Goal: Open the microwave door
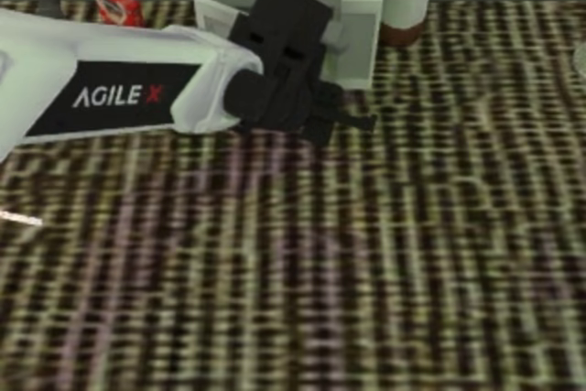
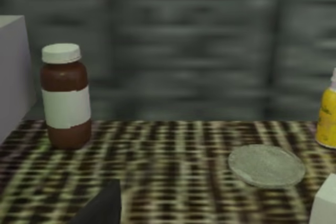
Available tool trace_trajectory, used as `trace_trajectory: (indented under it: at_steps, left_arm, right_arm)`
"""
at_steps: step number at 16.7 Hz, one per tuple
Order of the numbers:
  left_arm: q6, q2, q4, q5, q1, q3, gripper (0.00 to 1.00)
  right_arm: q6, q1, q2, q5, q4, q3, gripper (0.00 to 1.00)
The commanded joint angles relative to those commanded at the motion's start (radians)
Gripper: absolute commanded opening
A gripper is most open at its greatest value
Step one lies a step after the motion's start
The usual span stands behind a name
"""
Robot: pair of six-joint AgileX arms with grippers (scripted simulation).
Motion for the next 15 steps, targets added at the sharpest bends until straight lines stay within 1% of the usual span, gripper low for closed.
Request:
trace_trajectory:
  at_steps: [7,9,15]
  left_arm:
    - [0.000,0.000,0.000,0.000,0.000,0.000,0.00]
    - [-0.002,0.003,0.000,0.010,-0.007,-0.005,0.00]
    - [0.078,-0.044,0.029,0.067,0.024,-0.066,0.00]
  right_arm:
    - [0.000,0.000,0.000,0.000,0.000,0.000,1.00]
    - [0.000,0.000,0.000,0.000,0.000,0.000,1.00]
    - [0.000,0.000,0.000,0.000,0.000,0.000,1.00]
